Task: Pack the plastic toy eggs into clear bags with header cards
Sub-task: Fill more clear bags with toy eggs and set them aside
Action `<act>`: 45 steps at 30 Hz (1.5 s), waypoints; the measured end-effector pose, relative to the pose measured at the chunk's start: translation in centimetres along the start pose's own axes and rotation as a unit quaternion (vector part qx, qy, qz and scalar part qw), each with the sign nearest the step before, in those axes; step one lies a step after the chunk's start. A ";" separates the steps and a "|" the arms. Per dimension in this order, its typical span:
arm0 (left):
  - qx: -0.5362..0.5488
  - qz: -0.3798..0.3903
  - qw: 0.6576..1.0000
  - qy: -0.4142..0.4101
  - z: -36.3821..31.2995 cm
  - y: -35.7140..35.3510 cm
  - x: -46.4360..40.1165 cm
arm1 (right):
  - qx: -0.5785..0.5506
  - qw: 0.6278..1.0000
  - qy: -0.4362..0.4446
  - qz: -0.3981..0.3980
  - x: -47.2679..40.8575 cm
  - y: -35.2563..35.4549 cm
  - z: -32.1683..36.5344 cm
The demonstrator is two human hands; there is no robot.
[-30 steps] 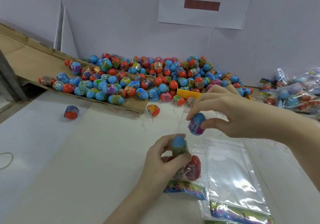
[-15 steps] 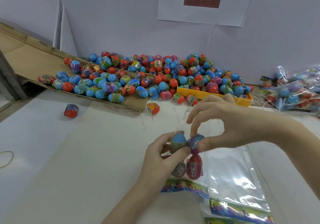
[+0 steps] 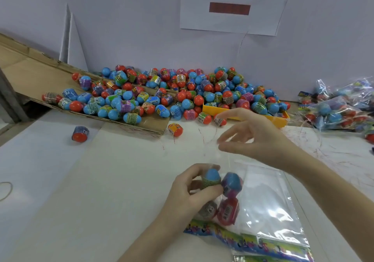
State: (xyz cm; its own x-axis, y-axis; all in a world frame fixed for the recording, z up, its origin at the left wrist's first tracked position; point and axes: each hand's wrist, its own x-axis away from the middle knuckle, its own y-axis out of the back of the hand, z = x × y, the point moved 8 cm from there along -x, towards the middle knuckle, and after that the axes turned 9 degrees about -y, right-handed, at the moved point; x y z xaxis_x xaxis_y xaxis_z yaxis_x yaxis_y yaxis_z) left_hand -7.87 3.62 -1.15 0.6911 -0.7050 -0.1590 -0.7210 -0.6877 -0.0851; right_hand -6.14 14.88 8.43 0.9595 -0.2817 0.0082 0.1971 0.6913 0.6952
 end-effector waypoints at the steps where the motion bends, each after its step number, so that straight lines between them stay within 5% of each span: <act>1: -0.006 0.008 1.000 0.000 0.0 -0.1 0.1 | -0.022 1.000 -0.002 0.004 0.0 -0.1 -0.1; 5: -0.011 0.019 1.000 -0.016 -0.8 -0.3 0.4 | -0.050 0.998 0.024 -0.011 0.2 -0.1 0.2; 13: -0.081 -0.139 0.980 -0.121 -5.4 1.7 -0.8 | -0.041 0.997 0.061 -0.024 1.2 0.0 1.4; 16: -0.094 -0.134 0.977 -0.133 -5.9 1.8 -1.0 | -0.006 0.991 0.099 -0.095 2.0 0.6 2.0; 19: -0.074 -0.127 0.981 -0.126 -6.0 1.6 -0.7 | 0.149 0.930 0.211 -0.262 4.5 1.1 3.9; 22: -0.046 -0.112 0.985 -0.120 -6.0 1.4 -0.7 | 0.261 0.867 0.283 -0.317 5.8 0.0 4.8; 28: -0.050 -0.069 0.991 -0.106 -6.2 1.2 -0.6 | 0.358 0.837 0.310 -0.273 5.4 -1.4 5.0; 38: -0.202 -0.030 0.968 -0.147 -6.8 0.8 0.0 | 0.412 0.811 0.353 -0.220 5.5 -1.5 6.6; 45: -0.199 -0.040 0.968 -0.150 -6.7 0.6 0.1 | 0.512 0.736 0.357 -0.261 5.8 -2.9 6.0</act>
State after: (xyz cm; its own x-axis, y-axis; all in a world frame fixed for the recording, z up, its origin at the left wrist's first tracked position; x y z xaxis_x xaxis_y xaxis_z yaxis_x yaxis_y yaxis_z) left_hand -7.90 1.94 5.36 0.6554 -0.6061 -0.4506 -0.5483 -0.7922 0.2680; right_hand -2.38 7.25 10.78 0.7403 0.3425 -0.5785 0.6721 -0.3555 0.6496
